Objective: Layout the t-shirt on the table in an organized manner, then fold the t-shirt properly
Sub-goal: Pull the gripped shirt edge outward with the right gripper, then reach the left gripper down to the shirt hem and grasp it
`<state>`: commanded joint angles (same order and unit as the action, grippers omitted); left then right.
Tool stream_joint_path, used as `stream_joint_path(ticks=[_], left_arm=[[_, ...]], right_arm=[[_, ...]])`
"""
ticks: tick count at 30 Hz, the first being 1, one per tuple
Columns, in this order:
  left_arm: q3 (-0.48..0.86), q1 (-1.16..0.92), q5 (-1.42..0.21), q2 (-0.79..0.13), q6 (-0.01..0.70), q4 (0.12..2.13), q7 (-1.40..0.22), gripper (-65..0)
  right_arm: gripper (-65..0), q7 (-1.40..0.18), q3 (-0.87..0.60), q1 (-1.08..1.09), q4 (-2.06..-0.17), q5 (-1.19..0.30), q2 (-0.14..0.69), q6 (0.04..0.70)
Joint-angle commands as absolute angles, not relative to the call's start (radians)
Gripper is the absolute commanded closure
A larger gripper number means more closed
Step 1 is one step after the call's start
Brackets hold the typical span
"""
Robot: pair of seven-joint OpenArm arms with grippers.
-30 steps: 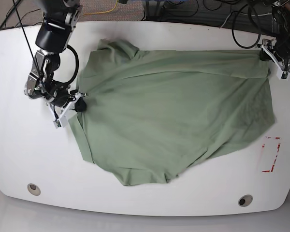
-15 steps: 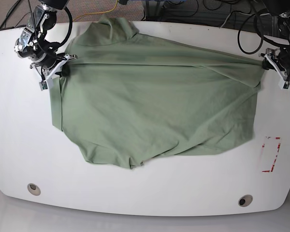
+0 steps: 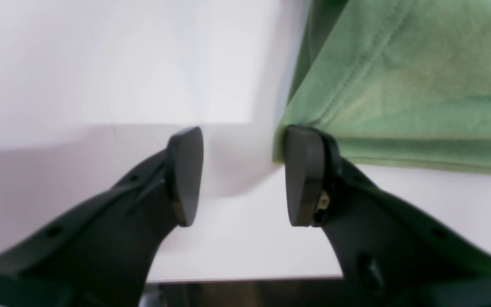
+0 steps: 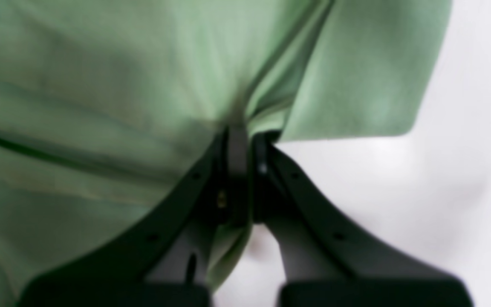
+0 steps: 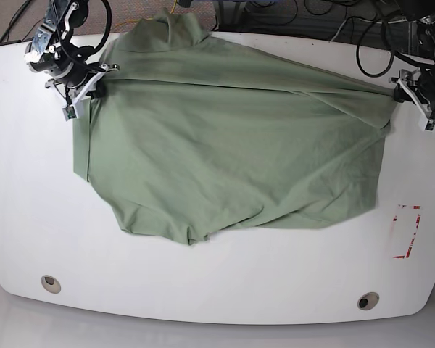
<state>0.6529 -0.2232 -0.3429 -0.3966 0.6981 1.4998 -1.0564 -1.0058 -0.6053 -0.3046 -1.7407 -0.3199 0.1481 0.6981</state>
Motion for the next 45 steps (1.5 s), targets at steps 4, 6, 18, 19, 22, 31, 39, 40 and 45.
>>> stream_joint_path(ticks=[4, 6, 18, 19, 22, 31, 39, 40, 45], left_arm=[[0.731, -0.222, -0.384, -0.397, 0.698, 1.580, -1.064, -28.9], [0.757, -0.217, -0.412, -0.397, 0.698, 1.627, -1.087, -29.2], [0.845, 0.062, -0.541, -0.363, 0.698, 1.702, -1.274, -29.3], [0.840, 0.085, -0.532, -0.346, 0.698, 1.699, -1.273, -29.3], [0.819, 0.160, -0.495, -0.309, 0.698, 1.667, -1.265, -29.3], [0.668, 0.351, -0.344, -0.263, 0.610, 1.415, -1.070, -29.3], [0.553, 0.463, -0.329, -0.269, 0.406, 1.090, -0.872, -29.3], [0.530, 0.479, -0.329, -0.275, 0.389, 1.038, -0.837, -29.3], [0.450, 0.539, -0.331, -0.291, 0.371, 0.845, -0.731, -29.3]], right_arm=[[-22.8, -1.006, -0.607, -0.302, -1.776, -0.320, 0.148, 0.698], [-29.8, -1.006, -0.608, -0.303, -1.796, -0.320, 0.148, 0.698], [-33.5, -1.007, -0.605, -0.298, -1.817, -0.320, 0.148, 0.698], [-33.5, -1.007, -0.605, -0.298, -1.817, -0.320, 0.148, 0.698], [-33.5, -1.007, -0.605, -0.298, -1.816, -0.320, 0.148, 0.698], [-33.5, -1.007, -0.604, -0.298, -1.816, -0.320, 0.148, 0.698], [-33.5, -1.007, -0.604, -0.298, -1.816, -0.320, 0.148, 0.698], [-33.5, -1.007, -0.604, -0.298, -1.816, -0.320, 0.148, 0.698], [-33.5, -1.007, -0.604, -0.297, -1.811, -0.349, 0.148, 0.698]])
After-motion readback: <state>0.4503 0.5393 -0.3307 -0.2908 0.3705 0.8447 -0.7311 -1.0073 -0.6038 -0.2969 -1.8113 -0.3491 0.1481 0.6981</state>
